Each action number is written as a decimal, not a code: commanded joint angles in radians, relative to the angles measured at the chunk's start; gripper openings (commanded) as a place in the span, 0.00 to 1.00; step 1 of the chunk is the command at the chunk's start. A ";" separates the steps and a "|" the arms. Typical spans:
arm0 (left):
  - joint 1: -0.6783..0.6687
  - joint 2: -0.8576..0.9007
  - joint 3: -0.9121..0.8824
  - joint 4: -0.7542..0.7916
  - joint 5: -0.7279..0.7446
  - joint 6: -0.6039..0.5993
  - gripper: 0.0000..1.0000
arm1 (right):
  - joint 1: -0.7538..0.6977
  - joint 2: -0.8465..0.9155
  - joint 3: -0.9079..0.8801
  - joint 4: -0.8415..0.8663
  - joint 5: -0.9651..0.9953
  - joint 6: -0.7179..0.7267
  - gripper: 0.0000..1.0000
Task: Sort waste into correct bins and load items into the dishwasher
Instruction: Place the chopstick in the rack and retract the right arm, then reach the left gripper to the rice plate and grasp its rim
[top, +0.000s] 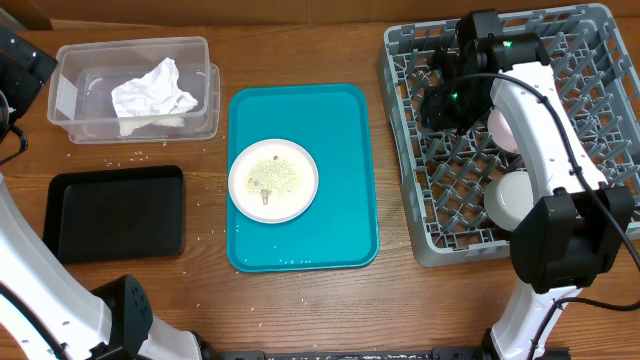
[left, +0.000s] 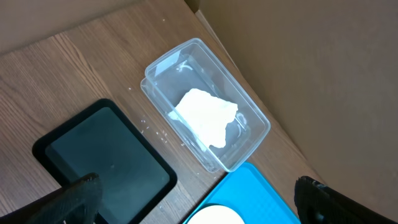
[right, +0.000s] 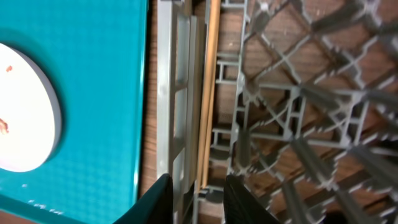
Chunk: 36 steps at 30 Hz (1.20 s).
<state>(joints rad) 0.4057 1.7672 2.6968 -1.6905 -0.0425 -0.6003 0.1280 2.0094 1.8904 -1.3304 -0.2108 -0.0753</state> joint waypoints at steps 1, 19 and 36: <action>-0.007 -0.021 0.000 0.001 -0.013 -0.006 1.00 | 0.001 -0.048 0.108 -0.028 -0.018 0.101 0.38; -0.007 -0.021 0.000 0.010 -0.011 -0.020 1.00 | -0.416 -0.130 0.518 -0.301 0.184 0.315 1.00; -0.456 -0.021 -0.138 0.001 0.570 0.147 0.99 | -0.479 -0.130 0.517 -0.302 0.184 0.315 1.00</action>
<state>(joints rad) 0.1261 1.7672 2.6125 -1.6844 0.5545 -0.5507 -0.3508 1.8843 2.4012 -1.6356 -0.0338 0.2356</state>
